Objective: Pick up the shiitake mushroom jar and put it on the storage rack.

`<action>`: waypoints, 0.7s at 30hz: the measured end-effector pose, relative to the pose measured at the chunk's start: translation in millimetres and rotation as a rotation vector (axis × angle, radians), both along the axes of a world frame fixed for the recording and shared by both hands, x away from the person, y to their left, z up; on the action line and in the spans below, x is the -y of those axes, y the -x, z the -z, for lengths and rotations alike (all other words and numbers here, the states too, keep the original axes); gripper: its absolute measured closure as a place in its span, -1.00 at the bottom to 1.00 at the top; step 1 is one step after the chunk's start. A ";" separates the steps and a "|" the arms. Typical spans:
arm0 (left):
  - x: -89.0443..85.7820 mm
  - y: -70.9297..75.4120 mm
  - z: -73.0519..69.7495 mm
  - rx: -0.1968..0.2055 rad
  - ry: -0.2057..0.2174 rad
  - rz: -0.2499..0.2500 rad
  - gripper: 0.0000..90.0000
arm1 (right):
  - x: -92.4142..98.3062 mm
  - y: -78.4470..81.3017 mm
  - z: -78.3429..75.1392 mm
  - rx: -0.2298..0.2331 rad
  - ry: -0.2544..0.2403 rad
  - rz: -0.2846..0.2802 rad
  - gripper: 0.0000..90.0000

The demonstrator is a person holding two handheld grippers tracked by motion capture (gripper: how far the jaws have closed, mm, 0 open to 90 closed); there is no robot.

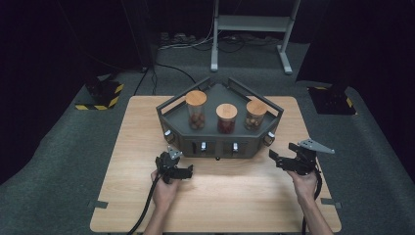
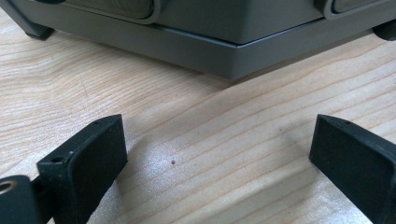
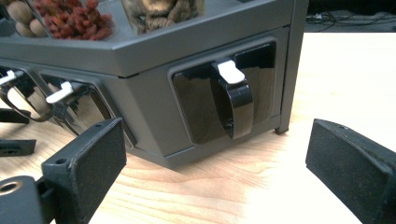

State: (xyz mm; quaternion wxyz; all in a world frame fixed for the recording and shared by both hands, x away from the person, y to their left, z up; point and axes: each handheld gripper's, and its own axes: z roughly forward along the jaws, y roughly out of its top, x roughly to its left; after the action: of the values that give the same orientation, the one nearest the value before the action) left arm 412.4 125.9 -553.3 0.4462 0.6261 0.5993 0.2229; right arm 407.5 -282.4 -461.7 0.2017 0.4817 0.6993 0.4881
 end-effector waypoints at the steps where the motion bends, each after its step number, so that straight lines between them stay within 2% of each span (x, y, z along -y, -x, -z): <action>1: 0.1 0.0 0.0 0.000 0.001 -0.001 -0.92 | 0.0 0.3 0.7 0.000 0.005 -0.001 -0.89; 12: -0.1 0.0 0.0 -0.001 -0.001 0.000 -0.92 | -4.8 3.8 14.1 -0.029 0.032 0.001 -0.88; 21: 0.0 0.0 0.0 0.000 0.001 0.000 -0.92 | -6.6 5.7 22.3 -0.051 0.025 0.003 -0.87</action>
State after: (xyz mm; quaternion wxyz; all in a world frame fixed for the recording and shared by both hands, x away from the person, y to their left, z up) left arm 412.4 125.8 -553.3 0.4464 0.6259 0.5995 0.2227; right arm 401.9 -275.8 -484.0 0.1903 0.4925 0.7095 0.4667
